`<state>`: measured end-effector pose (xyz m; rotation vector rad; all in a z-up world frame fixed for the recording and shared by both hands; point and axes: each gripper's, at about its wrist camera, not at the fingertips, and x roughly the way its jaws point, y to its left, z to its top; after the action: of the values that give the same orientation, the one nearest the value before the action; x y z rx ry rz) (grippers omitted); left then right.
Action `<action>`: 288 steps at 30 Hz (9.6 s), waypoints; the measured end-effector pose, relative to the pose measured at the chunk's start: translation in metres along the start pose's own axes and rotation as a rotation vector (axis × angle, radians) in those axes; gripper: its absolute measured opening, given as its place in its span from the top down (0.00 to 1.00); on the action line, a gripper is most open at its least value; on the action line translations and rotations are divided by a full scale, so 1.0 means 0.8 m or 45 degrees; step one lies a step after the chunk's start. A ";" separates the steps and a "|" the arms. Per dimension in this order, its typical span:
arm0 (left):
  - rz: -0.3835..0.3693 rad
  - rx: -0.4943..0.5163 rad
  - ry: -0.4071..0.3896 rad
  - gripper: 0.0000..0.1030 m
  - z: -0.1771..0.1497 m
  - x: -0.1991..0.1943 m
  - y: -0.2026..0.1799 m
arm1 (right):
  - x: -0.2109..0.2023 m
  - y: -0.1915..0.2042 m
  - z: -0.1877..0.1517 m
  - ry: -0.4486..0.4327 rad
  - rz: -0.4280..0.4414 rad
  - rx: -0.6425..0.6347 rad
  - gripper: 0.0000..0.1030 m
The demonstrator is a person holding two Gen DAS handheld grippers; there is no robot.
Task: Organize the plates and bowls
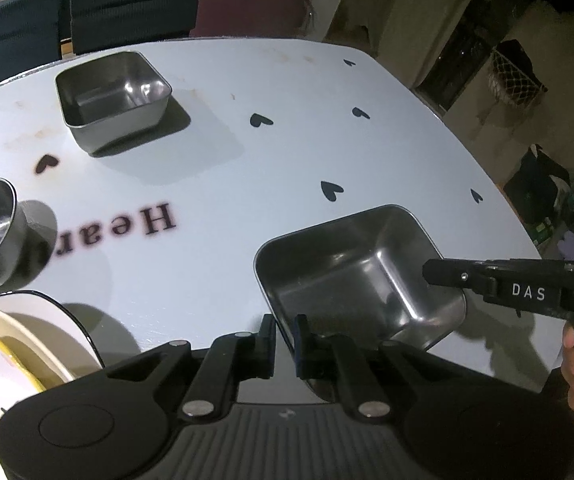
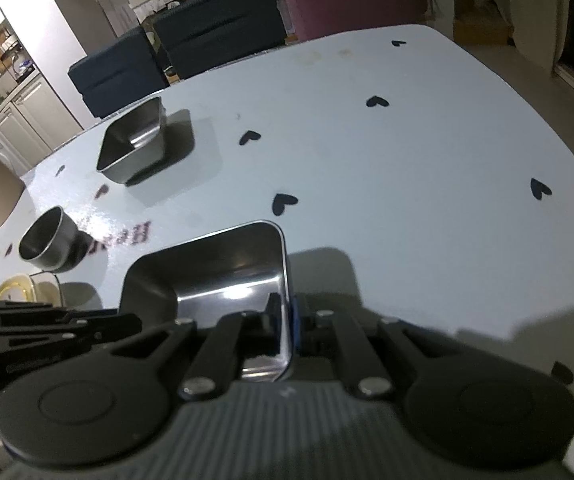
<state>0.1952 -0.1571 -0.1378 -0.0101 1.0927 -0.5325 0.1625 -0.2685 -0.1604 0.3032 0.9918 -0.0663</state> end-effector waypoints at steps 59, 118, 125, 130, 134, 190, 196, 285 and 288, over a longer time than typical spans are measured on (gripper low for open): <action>0.254 -0.015 -0.411 0.01 0.084 -0.100 0.108 | -0.042 0.088 0.061 -0.239 0.006 0.018 0.00; 0.198 -0.203 -0.223 0.80 0.157 -0.009 0.233 | 0.162 0.191 0.168 -0.066 0.057 0.158 0.94; 0.243 -0.184 -0.169 0.86 0.155 0.003 0.229 | 0.169 0.201 0.175 -0.056 0.046 0.062 0.95; 0.257 -0.190 -0.195 0.95 0.154 0.001 0.228 | 0.175 0.202 0.175 -0.022 0.039 0.040 0.95; 0.250 -0.194 -0.256 0.96 0.154 -0.012 0.223 | 0.167 0.207 0.175 -0.071 0.036 -0.016 0.96; 0.081 0.119 -0.120 0.86 -0.005 -0.037 -0.011 | -0.093 0.093 0.044 -0.236 0.038 -0.280 0.91; 0.078 0.136 -0.104 0.85 -0.007 -0.028 -0.011 | -0.081 0.100 0.036 -0.204 -0.003 -0.340 0.91; -0.024 0.091 -0.145 0.51 0.004 -0.066 -0.002 | -0.030 0.046 0.048 -0.032 -0.083 -0.243 0.82; 0.015 0.086 -0.221 0.20 0.007 -0.086 0.009 | -0.040 0.054 0.054 -0.093 -0.087 -0.226 0.51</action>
<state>0.1790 -0.1239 -0.0787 0.0093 0.9045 -0.5477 0.1879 -0.2423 -0.1022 0.1033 0.9283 -0.0506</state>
